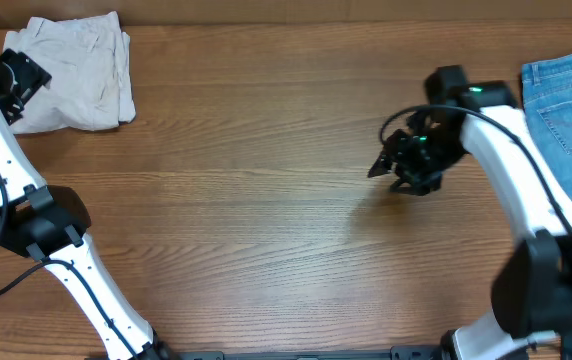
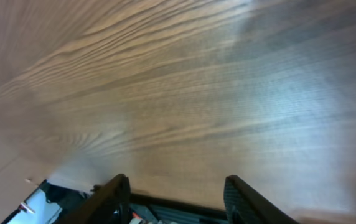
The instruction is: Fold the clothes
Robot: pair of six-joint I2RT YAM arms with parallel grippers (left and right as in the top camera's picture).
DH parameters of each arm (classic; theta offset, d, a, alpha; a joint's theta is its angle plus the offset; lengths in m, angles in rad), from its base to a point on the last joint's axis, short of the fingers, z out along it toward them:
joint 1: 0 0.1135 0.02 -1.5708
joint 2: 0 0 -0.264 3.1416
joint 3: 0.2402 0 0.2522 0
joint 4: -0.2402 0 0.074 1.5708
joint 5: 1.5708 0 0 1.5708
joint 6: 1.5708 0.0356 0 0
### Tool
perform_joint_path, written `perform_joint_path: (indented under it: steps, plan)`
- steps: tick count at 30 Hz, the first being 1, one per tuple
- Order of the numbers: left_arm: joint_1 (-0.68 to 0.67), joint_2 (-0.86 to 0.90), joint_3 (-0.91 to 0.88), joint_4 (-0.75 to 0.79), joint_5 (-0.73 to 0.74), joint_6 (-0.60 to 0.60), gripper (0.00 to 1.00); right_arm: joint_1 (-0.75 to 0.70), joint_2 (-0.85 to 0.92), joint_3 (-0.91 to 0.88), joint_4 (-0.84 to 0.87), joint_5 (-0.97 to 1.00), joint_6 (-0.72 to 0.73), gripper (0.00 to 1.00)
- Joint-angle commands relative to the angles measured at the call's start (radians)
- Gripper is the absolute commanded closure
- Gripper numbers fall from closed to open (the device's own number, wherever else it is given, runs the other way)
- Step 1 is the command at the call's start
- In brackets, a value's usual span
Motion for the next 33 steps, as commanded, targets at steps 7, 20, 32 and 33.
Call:
perform_joint_path:
  steps: [7, 20, 32, 33]
  plan:
    - [-0.100, -0.080, 0.230, -0.020, 0.352, 0.103, 0.13, -0.032, -0.337, 0.020, -0.153, 0.089, -0.058, 0.25]
    - [-0.348, -0.223, 0.229, -0.020, 0.350, 0.215, 0.00, -0.032, -0.747, 0.012, -0.308, 0.169, -0.043, 0.12]
    - [-0.473, -0.248, 0.223, -0.020, 0.337, 0.240, 0.00, -0.032, -1.098, 0.013, -0.299, 0.350, -0.044, 0.00]
    - [-0.473, -0.248, 0.223, -0.020, 0.337, 0.240, 0.00, -0.032, -1.103, 0.013, -0.299, 0.369, -0.044, 0.00]
